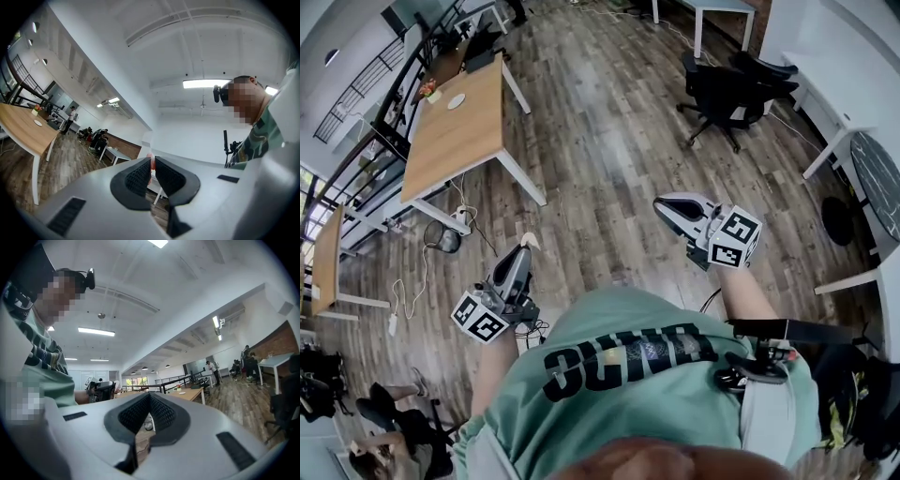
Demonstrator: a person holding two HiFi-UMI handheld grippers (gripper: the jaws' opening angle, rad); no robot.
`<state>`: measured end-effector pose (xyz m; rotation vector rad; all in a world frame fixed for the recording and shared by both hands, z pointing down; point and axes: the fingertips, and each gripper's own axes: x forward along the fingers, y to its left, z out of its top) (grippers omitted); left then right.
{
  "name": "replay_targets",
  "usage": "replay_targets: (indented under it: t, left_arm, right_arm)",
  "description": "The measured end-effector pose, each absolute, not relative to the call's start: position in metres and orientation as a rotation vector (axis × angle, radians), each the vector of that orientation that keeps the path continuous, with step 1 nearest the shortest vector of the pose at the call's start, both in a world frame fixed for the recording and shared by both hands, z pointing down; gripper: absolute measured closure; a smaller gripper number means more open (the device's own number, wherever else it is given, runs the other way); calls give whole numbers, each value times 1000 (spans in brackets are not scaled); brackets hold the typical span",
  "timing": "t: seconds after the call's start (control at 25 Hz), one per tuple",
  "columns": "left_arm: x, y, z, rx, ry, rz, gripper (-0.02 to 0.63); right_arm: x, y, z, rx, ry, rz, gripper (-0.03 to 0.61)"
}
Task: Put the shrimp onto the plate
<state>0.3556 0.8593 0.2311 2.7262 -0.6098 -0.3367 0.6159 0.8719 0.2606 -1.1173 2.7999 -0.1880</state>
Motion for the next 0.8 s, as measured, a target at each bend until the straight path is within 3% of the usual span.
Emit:
replay_targets:
  t: [0.4, 0.8]
  left_arm:
    - [341, 848, 248, 2690, -648, -248, 583]
    - [187, 788, 248, 2684, -547, -418, 583]
  right_arm:
    - [590, 846, 301, -1026, 2793, -331, 571]
    - [439, 795, 279, -1086, 2838, -223, 571]
